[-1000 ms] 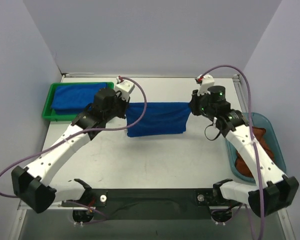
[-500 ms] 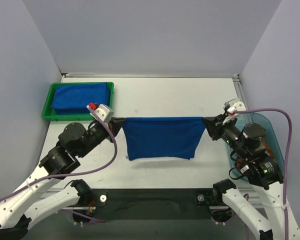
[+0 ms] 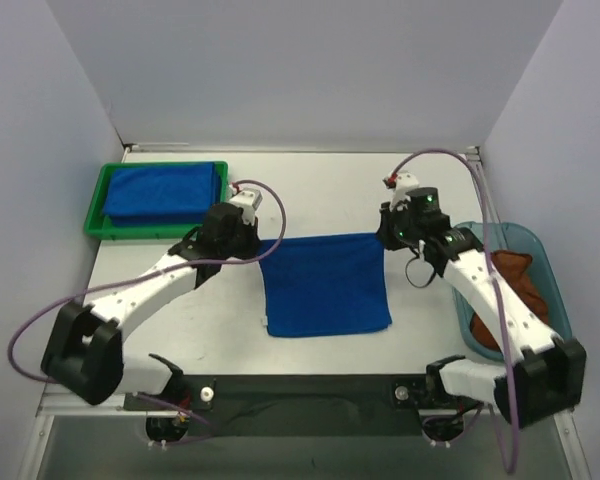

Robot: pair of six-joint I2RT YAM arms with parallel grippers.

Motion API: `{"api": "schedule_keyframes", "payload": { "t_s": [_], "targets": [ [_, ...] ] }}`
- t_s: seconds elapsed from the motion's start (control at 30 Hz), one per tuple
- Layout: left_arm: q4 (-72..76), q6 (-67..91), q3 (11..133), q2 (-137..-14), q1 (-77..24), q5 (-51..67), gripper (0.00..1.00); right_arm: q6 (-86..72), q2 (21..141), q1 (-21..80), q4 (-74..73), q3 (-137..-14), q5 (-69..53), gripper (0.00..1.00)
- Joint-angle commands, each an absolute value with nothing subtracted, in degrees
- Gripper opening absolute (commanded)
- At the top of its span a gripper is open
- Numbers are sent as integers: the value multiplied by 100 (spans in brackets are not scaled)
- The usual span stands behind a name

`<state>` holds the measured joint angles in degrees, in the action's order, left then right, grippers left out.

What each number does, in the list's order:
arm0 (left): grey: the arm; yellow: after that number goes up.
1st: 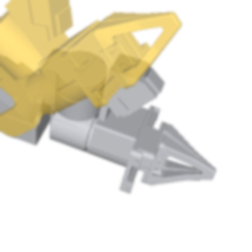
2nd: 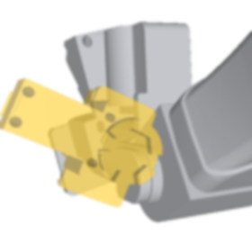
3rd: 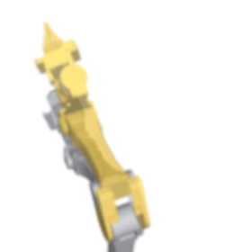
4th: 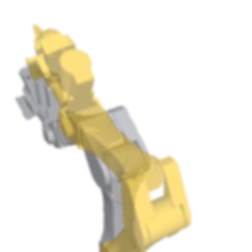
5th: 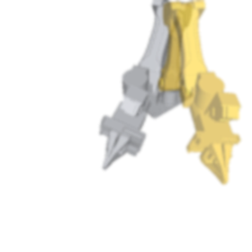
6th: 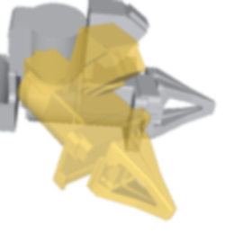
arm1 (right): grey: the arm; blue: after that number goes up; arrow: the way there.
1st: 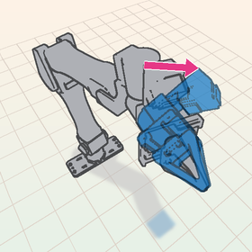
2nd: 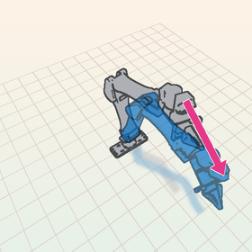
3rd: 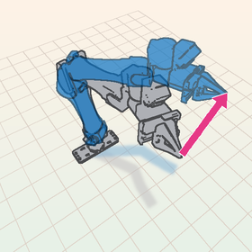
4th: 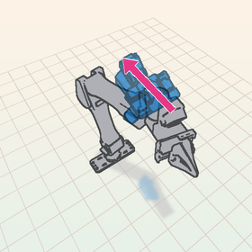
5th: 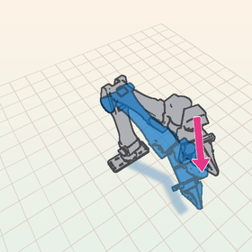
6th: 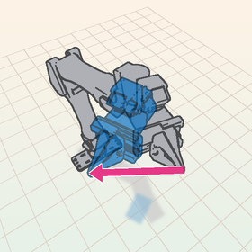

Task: Fold and stack the towels
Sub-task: Fold the towel

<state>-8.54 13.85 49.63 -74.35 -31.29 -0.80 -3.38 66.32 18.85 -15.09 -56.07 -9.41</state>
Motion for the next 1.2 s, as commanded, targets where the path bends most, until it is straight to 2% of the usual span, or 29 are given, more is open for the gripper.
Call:
{"api": "schedule_keyframes", "payload": {
  "t_s": [0.0, 0.2, 0.43, 0.87, 1.17],
  "targets": [
    [-185, 1460, 5560, -8406, -2681, 298, 0, -238, 7451, 1679, -574, -5607, -650, 0],
    [-430, 923, 6766, -9885, -2321, 685, 0, 255, 8779, 1433, 447, -5993, -519, 0],
    [-255, 694, 6865, -9888, -2206, 967, 0, 545, 9316, 1301, 756, -6267, -615, 0],
    [-429, 1256, 5696, -8676, -2224, 1371, 0, -261, 8105, 1301, 633, -5081, -1081, 0],
    [-992, 2320, 4958, -8078, -2355, 1846, 1, -1063, 7287, 1292, -342, -4492, -1090, 0]
  ]
}}
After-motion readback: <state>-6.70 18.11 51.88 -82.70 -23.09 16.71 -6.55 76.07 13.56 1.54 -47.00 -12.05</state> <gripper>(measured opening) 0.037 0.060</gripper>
